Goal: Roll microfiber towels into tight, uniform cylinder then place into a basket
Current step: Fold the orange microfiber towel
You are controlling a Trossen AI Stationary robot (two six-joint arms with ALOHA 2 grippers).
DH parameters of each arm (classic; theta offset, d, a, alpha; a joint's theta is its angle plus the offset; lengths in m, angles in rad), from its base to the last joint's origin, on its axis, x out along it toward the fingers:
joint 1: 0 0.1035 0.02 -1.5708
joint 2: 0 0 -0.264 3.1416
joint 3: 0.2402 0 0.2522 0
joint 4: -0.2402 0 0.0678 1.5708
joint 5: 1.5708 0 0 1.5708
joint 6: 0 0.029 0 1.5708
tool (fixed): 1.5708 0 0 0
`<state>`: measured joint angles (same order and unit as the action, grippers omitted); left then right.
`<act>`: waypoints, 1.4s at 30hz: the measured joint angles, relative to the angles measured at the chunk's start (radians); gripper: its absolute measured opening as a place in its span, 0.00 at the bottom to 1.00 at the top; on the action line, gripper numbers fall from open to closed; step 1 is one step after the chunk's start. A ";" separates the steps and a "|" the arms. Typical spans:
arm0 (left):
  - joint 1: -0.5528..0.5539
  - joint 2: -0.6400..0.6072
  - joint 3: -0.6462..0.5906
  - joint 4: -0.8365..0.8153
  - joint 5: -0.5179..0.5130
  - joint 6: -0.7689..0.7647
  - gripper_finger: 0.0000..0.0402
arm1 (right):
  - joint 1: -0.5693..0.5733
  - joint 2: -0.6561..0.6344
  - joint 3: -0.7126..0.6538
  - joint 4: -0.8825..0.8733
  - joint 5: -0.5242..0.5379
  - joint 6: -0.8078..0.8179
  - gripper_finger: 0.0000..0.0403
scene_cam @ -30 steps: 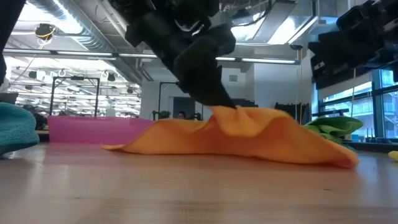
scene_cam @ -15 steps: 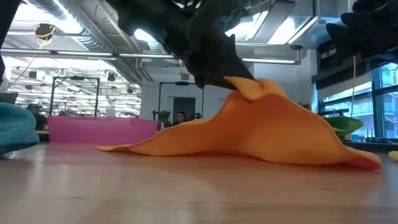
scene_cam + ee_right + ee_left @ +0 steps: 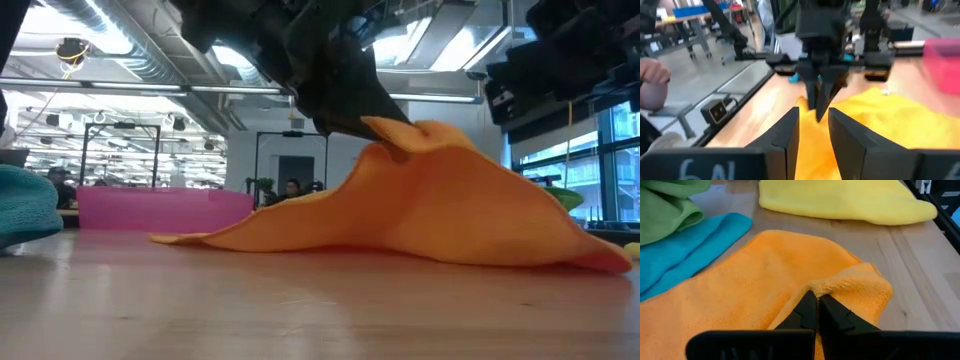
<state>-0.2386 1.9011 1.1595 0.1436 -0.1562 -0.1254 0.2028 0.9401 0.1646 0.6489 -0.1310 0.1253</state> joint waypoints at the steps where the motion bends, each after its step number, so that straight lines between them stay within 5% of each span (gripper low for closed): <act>1: 0.000 0.000 0.000 0.000 0.000 0.000 0.00 | 0.000 0.029 0.011 0.006 -0.008 0.000 0.26; 7: 0.000 0.000 0.000 0.000 0.000 -0.001 0.00 | 0.000 0.174 0.065 0.186 -0.020 0.089 0.26; 16: 0.000 0.000 0.000 0.000 0.000 -0.002 0.00 | 0.000 0.353 0.097 0.205 -0.019 0.101 0.26; 20: 0.000 0.000 0.000 0.000 0.000 -0.002 0.00 | 0.000 0.411 0.097 0.212 0.077 0.110 0.26; 25: 0.000 0.000 0.000 -0.001 0.000 -0.002 0.00 | 0.000 0.434 0.097 0.216 0.145 0.119 0.26; 31: 0.001 0.000 0.000 -0.001 0.000 -0.002 0.00 | 0.061 0.434 0.097 0.216 0.074 0.037 0.26; 42: 0.001 0.000 0.000 -0.001 0.000 -0.002 0.00 | 0.216 0.433 0.097 0.174 0.227 -0.083 0.26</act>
<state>-0.2379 1.9015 1.1591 0.1429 -0.1562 -0.1276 0.4184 1.3735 0.2611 0.8227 0.0959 0.0421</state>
